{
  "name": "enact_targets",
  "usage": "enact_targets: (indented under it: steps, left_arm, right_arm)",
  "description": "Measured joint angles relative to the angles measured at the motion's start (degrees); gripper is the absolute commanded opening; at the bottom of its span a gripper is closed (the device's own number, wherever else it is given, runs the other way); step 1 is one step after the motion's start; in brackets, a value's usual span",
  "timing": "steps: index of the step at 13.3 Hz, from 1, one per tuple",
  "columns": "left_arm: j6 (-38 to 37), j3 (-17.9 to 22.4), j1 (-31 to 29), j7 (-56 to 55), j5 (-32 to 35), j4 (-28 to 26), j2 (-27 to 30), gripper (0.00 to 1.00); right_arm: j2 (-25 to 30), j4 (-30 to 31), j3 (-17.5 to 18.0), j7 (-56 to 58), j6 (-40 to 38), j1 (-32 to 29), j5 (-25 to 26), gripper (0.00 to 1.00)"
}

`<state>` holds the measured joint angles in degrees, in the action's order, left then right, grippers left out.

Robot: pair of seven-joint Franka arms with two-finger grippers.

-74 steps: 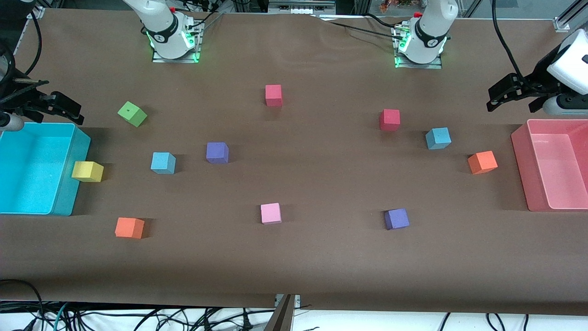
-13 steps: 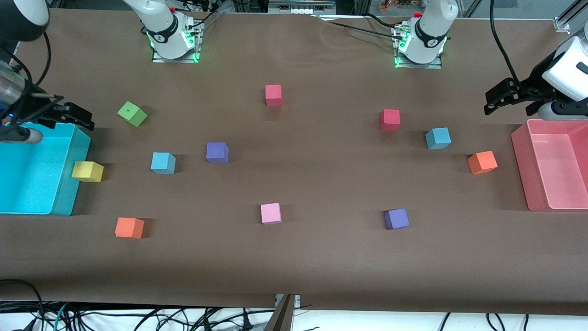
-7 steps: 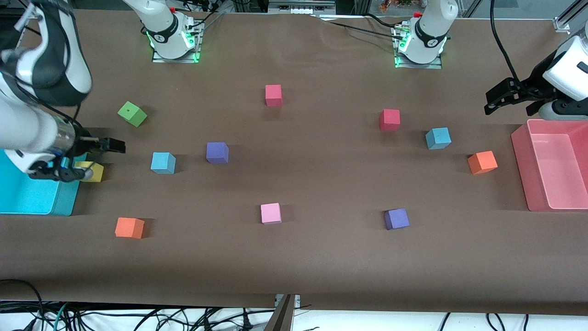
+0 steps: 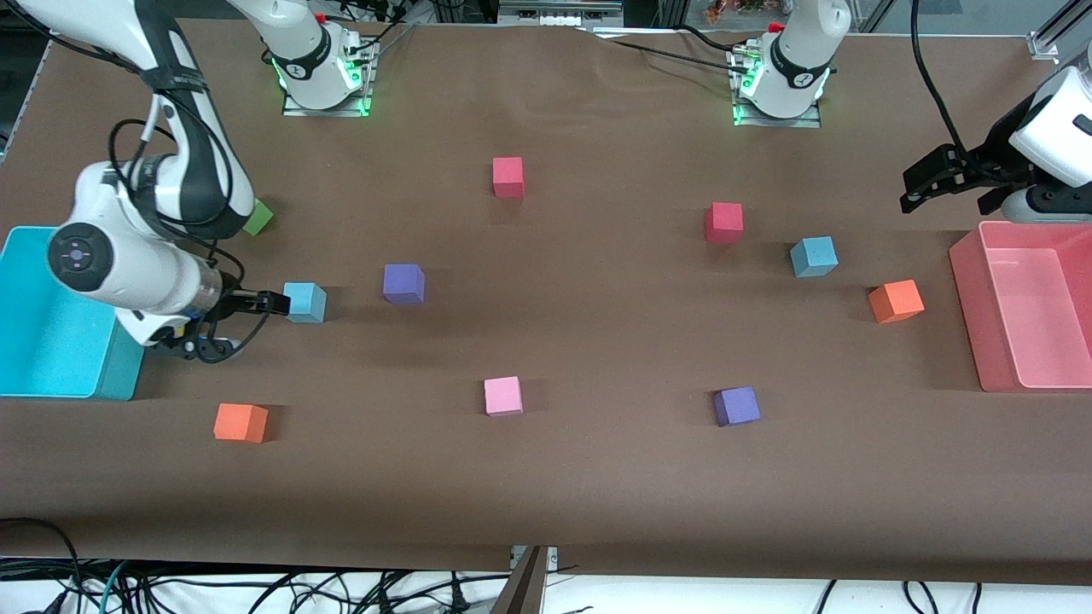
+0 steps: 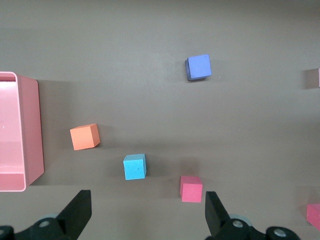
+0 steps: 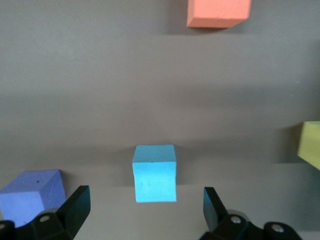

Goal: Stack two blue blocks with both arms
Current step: 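Reach the right gripper down to the light blue cube beside the cyan bin, then close the right gripper on the light blue cube and lift it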

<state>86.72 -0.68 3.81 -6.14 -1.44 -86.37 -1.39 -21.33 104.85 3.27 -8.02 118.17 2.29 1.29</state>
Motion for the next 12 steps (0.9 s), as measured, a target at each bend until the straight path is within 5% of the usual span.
enact_targets:
  steps: [10,11,12]
  left_arm:
    - [0.0,-1.9,0.0,-0.1,0.0,0.0,0.0,1.0]
    - [0.0,-1.8,0.0,-0.1,0.0,0.0,0.0,1.0]
    - [-0.1,-1.8,0.0,-0.1,0.0,0.0,0.0,1.0]
  right_arm:
    - [-5.3,8.4,-0.4,-1.0,11.9,0.6,0.0,1.0]
    - [-5.4,8.7,-0.4,-1.0,11.9,0.6,0.0,0.79]
    - [-5.6,8.9,-0.4,-1.0,11.9,0.5,0.0,0.16]
